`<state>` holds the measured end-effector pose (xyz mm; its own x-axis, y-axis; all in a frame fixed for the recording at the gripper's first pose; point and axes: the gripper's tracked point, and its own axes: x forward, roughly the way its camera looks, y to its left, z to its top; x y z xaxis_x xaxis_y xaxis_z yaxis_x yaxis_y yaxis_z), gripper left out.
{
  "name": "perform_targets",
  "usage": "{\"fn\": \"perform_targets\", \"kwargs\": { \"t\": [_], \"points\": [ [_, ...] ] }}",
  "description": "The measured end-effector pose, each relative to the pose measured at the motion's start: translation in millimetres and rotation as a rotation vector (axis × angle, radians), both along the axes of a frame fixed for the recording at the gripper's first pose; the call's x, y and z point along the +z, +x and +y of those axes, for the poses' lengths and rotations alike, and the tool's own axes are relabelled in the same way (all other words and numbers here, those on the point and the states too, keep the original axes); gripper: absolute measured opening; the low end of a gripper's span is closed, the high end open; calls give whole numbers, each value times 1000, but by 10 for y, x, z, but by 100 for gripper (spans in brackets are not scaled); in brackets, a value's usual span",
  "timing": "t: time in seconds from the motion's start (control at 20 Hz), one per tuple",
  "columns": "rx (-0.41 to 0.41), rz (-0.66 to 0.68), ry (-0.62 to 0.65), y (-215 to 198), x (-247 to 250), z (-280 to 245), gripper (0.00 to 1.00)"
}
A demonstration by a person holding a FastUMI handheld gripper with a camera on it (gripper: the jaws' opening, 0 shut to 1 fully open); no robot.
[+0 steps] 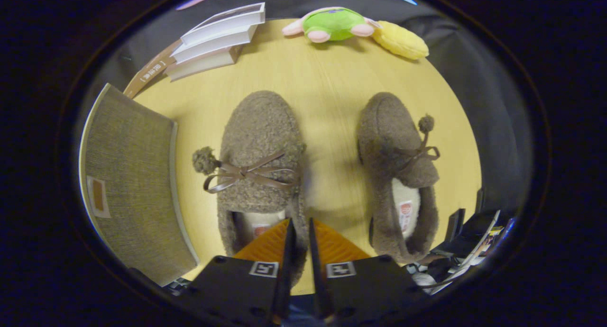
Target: Open the storage box then place both shoes into the box .Put the left shoe in first, then the right shoe, with the right side of both shoes facing outward in a uniform manner.
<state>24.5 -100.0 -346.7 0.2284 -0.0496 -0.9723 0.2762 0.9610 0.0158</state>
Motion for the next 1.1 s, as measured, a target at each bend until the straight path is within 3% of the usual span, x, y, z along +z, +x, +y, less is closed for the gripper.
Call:
{"fn": "perform_targets", "kwargs": {
  "t": [0.05,0.4,0.7,1.1],
  "points": [
    [9,3,-1,-9,-2,13,15],
    [40,-8,-1,-8,-2,72,11],
    [37,-100,-3,4,16,64,3],
    [55,-178,-84,-34,300,83,3]
  ]
}}
